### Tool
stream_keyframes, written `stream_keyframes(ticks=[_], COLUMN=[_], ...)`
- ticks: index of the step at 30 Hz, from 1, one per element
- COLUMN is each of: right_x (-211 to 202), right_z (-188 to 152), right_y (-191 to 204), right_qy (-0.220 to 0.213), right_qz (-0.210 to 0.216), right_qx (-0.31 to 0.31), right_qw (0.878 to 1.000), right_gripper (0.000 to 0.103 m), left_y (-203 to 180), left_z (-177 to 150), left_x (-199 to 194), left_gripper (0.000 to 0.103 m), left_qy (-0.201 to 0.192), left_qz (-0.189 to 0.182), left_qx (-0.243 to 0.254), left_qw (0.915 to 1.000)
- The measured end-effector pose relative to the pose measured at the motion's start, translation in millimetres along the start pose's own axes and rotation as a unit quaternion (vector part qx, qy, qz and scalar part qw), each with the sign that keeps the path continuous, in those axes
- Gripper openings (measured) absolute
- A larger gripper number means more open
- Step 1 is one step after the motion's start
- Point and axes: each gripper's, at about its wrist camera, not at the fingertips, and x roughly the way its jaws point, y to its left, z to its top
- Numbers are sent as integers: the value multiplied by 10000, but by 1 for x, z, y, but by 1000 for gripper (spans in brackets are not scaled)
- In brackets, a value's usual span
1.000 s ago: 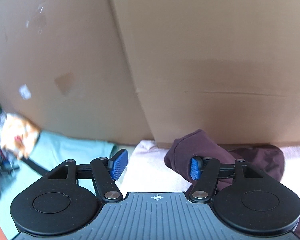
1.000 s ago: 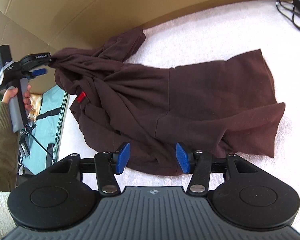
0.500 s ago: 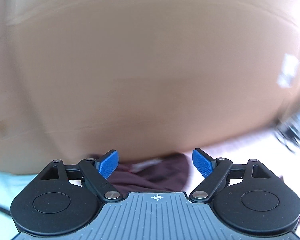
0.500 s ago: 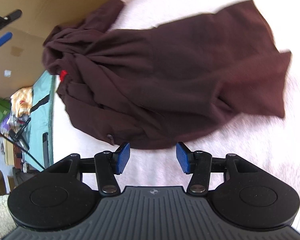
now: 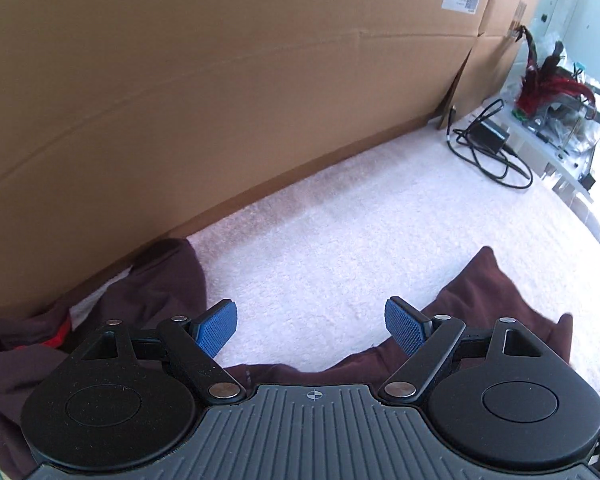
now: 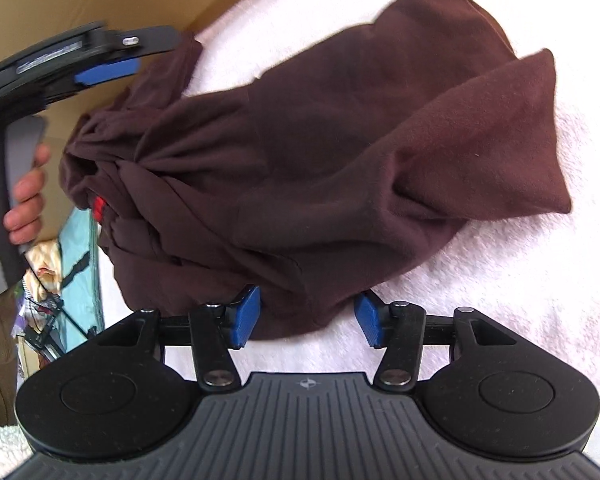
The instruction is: Fold clothes
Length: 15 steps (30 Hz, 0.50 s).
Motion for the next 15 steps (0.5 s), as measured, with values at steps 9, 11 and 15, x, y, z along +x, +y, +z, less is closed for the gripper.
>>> stream_keyframes(ticks=[9,11,15], right_x=[-38,-58,-96], right_z=[5,8,13], right_y=[3,6,7], right_qy=[-757,-1020,-1524], right_qz=[357,463,514], right_qx=[-85,-112,-103], right_qw=[9965,9936,9869], right_gripper=[8,8,7], left_y=[9,11,14], left_z=[17,18,20], left_x=[-7,-10,-15], left_gripper=[90,90,90], left_qy=[-37,-72,-128], left_qz=[-3,-16,-28], left_qx=[-52,-82,-100], left_qw=[10000,9999,9999])
